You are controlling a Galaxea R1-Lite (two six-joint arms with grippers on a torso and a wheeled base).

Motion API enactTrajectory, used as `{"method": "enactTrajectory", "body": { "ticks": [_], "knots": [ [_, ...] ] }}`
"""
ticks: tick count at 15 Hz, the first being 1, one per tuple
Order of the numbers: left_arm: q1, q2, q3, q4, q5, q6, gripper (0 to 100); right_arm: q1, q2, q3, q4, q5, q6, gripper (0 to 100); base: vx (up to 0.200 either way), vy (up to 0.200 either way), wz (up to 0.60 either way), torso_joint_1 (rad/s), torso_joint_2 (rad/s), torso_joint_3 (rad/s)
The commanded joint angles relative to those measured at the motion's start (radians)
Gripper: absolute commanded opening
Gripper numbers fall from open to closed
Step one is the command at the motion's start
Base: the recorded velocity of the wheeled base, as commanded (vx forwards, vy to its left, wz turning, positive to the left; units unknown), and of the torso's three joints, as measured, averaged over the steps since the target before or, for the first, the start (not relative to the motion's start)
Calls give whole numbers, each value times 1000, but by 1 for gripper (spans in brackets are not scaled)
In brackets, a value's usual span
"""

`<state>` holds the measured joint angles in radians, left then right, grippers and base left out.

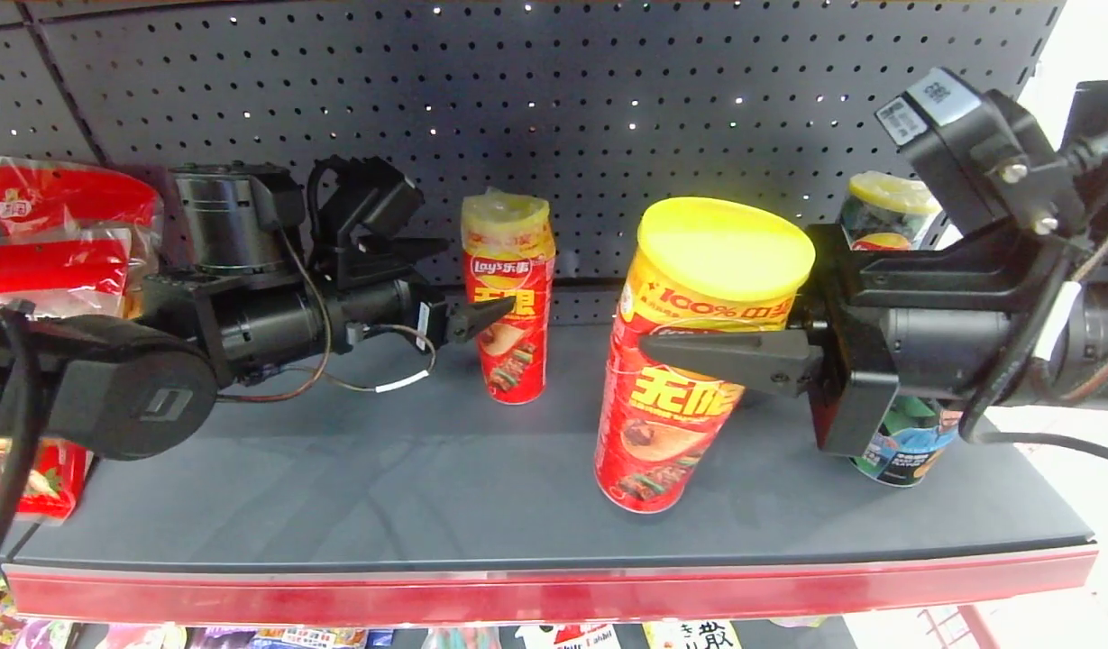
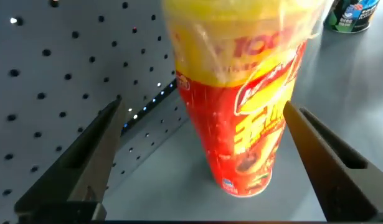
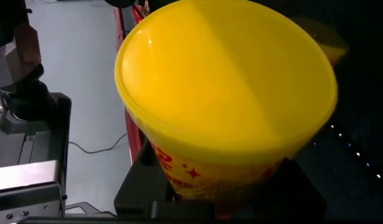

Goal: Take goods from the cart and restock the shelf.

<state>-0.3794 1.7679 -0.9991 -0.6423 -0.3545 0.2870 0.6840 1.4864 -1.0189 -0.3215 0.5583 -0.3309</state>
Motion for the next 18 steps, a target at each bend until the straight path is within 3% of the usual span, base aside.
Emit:
{"method": "enactTrajectory", "body": {
  "ticks": [1,4,5,12,15,18],
  "knots": [
    [-6,47,-38,1,0,-2,100,-6,11,-1,-1,0,0,0,0,0,0,0,0,0],
    [-4,113,-101,0,-21,0,100,-26,12,2,-1,0,0,0,0,0,0,0,0,0],
    [-4,133,-121,-5,-23,0,0,-27,14,2,-1,0,1,0,0,0,0,0,0,0],
    [-4,133,-133,-25,-27,0,0,-34,23,3,-2,0,0,0,0,0,0,0,0,0],
    [-19,74,-124,-23,-72,0,0,-35,26,5,-2,0,0,0,0,0,0,0,0,0],
    [-38,-71,-6,-17,-109,0,0,-57,46,-1,-4,-1,-4,0,0,0,0,0,0,0]
  ]
}}
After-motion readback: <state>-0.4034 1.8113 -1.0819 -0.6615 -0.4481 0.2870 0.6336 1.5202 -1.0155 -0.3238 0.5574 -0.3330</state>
